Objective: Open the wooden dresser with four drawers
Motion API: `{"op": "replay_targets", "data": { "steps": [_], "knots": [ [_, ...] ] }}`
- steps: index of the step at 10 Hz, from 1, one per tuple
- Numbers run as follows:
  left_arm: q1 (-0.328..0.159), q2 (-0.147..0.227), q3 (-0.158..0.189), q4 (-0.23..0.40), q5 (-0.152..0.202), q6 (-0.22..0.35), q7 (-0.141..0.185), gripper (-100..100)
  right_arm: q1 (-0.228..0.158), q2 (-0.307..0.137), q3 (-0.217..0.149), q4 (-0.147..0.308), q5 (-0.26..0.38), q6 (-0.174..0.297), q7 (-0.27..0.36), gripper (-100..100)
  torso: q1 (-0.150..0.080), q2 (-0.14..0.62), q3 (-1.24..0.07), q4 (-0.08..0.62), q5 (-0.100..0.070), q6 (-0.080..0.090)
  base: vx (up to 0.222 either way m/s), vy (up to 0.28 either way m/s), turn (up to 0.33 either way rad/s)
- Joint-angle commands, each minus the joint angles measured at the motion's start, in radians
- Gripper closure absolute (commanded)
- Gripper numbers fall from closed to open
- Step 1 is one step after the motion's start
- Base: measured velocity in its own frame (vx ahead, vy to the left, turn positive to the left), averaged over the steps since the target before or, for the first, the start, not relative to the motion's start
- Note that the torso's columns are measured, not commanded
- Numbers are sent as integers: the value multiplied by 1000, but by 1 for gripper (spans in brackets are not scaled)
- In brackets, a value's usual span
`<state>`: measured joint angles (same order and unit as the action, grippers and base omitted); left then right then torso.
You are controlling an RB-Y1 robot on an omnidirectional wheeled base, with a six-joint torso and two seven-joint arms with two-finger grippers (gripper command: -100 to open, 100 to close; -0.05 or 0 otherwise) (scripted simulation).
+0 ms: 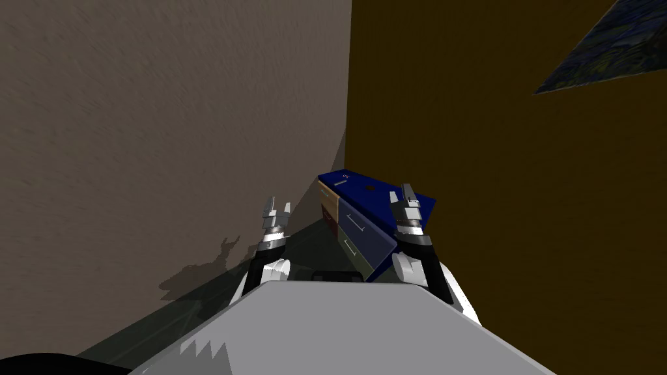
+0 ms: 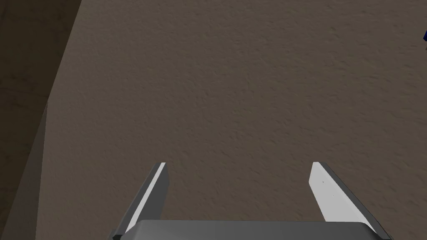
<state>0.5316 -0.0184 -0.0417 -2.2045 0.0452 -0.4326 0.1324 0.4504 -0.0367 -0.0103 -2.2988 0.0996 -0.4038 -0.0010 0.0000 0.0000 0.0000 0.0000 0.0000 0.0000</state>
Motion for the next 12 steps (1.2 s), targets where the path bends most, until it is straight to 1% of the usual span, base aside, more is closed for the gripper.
{"op": "replay_targets", "data": {
  "steps": [1,3,9,10,11,12],
  "knots": [
    [0,0,0,0,0,0,0,0,0,0,0,0,0,0,0,0,0,40,-82,41,0,0,0,0,0],
    [0,0,0,0,0,0,0,0,0,0,0,0,0,0,0,0,0,175,-351,176,0,0,0,0,0],
    [0,0,0,0,0,0,0,0,0,0,0,0,0,0,0,0,0,618,-1234,617,0,0,0,0,0],
    [0,0,0,0,0,0,0,0,-13,-37,8,17,26,1,6,-100,0,691,-1382,691,0,0,17,21,58],
    [0,0,0,0,0,0,0,0,-22,-56,13,28,43,1,11,-100,1,724,-1451,724,0,0,18,41,69],
    [0,0,0,0,0,0,0,0,-33,-77,20,41,63,2,16,-100,2,734,-1471,734,1,0,20,50,51]
  ]
}}
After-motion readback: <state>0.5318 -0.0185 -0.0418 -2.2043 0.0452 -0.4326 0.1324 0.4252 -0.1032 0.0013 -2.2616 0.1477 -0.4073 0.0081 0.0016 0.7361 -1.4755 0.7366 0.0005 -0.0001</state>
